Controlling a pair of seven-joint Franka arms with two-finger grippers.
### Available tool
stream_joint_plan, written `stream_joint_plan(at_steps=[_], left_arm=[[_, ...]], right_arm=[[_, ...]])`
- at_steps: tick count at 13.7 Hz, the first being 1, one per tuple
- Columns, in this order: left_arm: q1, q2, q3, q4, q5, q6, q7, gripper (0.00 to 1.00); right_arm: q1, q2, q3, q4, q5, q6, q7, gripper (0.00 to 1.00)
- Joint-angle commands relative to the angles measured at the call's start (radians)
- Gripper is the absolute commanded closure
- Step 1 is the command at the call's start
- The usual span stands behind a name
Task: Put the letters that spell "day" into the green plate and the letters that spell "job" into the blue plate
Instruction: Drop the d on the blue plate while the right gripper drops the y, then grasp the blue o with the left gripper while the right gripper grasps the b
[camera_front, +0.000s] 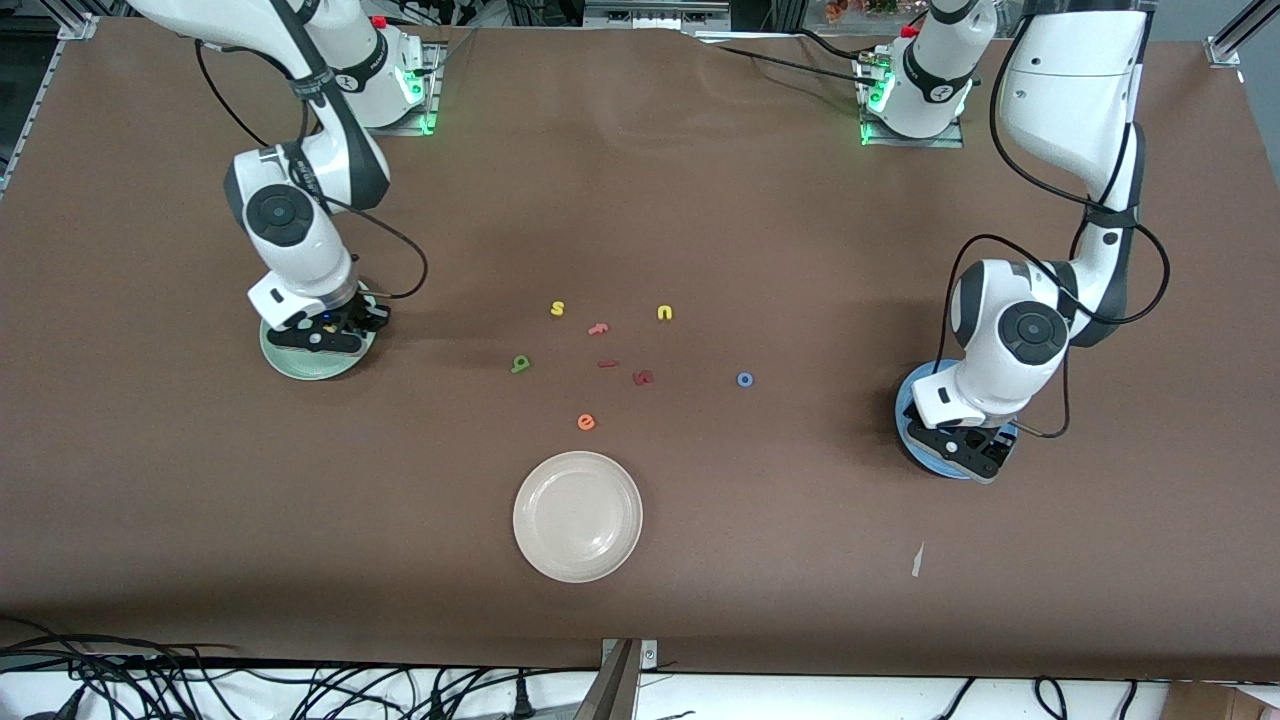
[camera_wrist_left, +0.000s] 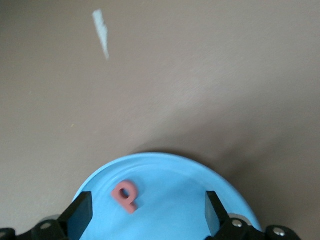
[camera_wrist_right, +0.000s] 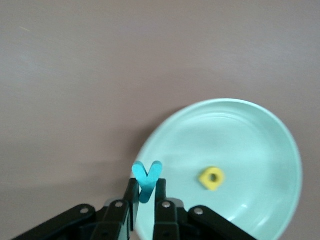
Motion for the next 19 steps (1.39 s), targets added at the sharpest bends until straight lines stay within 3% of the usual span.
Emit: stream_joint_plan(at_steps=[1,2,3,4,6,9,13,16,19], left_arm=[[-0.014,-0.036,-0.072,-0.018,-0.065,-0.019,-0.017,0.01],[-0.023,-0.038,-0.098,-0.018,-0.109,-0.02,-0.036,0.01],[-0.04,-0.036,-0.112,-0.018,-0.149,-0.02,-0.043,0.01],[-0.057,-0.033,-0.131,-0.017,-0.188,-0.02,-0.059,0.02],[-0.109,-0.019,-0.158,-0.017,-0.248,-0.019,-0.132,0.04],[-0.158,-0.002,-0.201,-0.009,-0.249,-0.017,-0.321,0.05],[-0.192,0.022,-0.216,-0.008,-0.246,-0.011,-0.413,0.07],[-0.203,0.034,-0.216,-0.008,-0.239,-0.008,-0.407,0.23],[-0.206,0.047,-0.216,-0.006,-0.239,-0.008,-0.399,0.39]], right_arm=[[0.003,-0.031,-0.042,-0.098,-0.005,0.103,-0.062,0.9],[0.003,-0.024,-0.055,-0.106,-0.005,0.129,-0.068,0.66],[0.003,-0.02,-0.057,-0.099,-0.002,0.13,-0.068,0.07],[0.005,-0.03,-0.056,-0.097,-0.001,0.128,-0.068,0.0],[0.007,-0.047,-0.037,-0.095,0.002,0.125,-0.063,0.0],[0.007,-0.047,-0.004,-0.068,0.007,0.116,-0.06,0.0],[0.017,-0.025,0.116,0.143,0.232,-0.135,0.006,0.0],[0.029,0.089,0.121,0.375,0.387,-0.371,0.174,0.0],[0.075,0.179,0.121,0.492,0.413,-0.411,0.425,0.0]])
